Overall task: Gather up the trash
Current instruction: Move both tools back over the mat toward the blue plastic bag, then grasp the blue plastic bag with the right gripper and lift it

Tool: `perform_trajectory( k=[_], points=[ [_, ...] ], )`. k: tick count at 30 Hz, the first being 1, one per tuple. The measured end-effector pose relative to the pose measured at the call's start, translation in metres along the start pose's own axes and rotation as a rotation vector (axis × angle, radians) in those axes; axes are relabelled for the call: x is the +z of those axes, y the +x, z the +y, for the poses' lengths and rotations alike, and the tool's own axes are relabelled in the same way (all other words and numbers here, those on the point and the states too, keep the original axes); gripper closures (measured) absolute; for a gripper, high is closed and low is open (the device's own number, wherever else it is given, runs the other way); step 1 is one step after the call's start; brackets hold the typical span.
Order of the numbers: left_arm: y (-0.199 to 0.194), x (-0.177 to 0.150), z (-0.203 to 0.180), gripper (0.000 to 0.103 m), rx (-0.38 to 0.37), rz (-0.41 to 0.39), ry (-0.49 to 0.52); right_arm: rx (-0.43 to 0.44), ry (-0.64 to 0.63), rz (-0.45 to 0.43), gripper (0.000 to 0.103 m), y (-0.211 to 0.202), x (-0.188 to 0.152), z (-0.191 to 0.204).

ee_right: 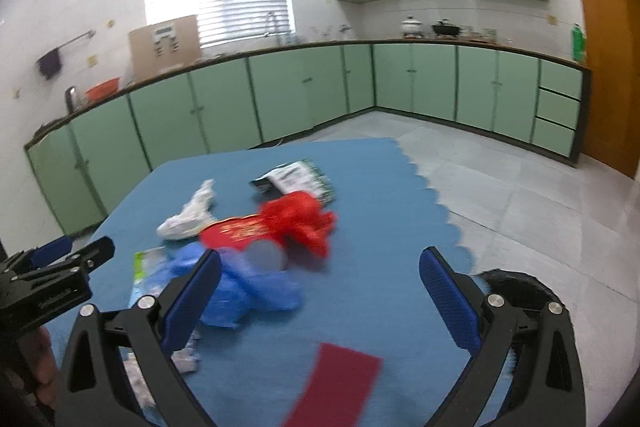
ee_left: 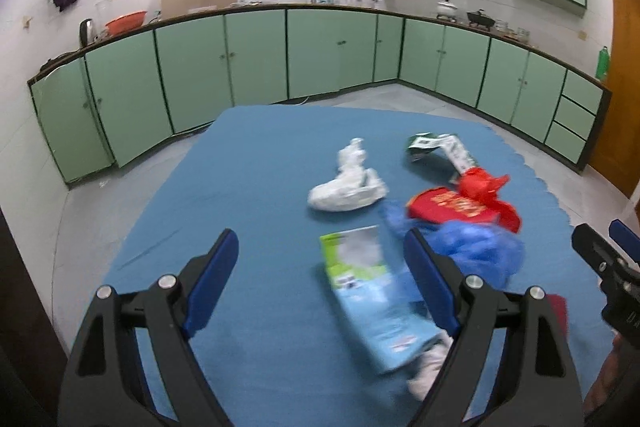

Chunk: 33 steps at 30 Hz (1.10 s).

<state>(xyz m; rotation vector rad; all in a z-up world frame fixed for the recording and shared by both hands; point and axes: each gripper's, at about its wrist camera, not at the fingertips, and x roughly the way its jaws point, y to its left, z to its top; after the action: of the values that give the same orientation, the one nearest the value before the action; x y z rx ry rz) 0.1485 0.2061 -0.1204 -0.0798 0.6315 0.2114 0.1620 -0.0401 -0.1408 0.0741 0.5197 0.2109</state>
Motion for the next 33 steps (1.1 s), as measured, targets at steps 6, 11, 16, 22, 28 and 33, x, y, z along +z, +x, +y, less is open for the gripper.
perform_trajectory(
  k=[6,11,16,22,28,33],
  points=[
    [0.007,-0.011,0.027,0.021,0.023,0.029,0.0,0.038,-0.045,0.048,0.009,0.022,-0.009,0.043],
    [0.012,-0.015,0.039,0.021,0.034,0.043,-0.007,0.054,-0.058,0.077,0.014,0.038,-0.009,0.059],
    [0.015,-0.016,0.042,0.021,0.036,0.052,-0.009,0.063,-0.066,0.095,0.023,0.049,-0.011,0.066],
    [0.019,-0.02,0.041,0.021,0.032,0.068,-0.011,0.167,-0.086,0.136,0.073,0.052,-0.013,0.073],
    [0.017,-0.02,0.037,0.021,0.026,0.066,-0.007,0.216,-0.122,0.137,0.083,0.042,-0.018,0.077],
    [0.012,-0.018,0.029,0.021,0.009,0.06,-0.001,0.216,-0.084,0.106,0.084,0.026,-0.012,0.066]
  ],
)
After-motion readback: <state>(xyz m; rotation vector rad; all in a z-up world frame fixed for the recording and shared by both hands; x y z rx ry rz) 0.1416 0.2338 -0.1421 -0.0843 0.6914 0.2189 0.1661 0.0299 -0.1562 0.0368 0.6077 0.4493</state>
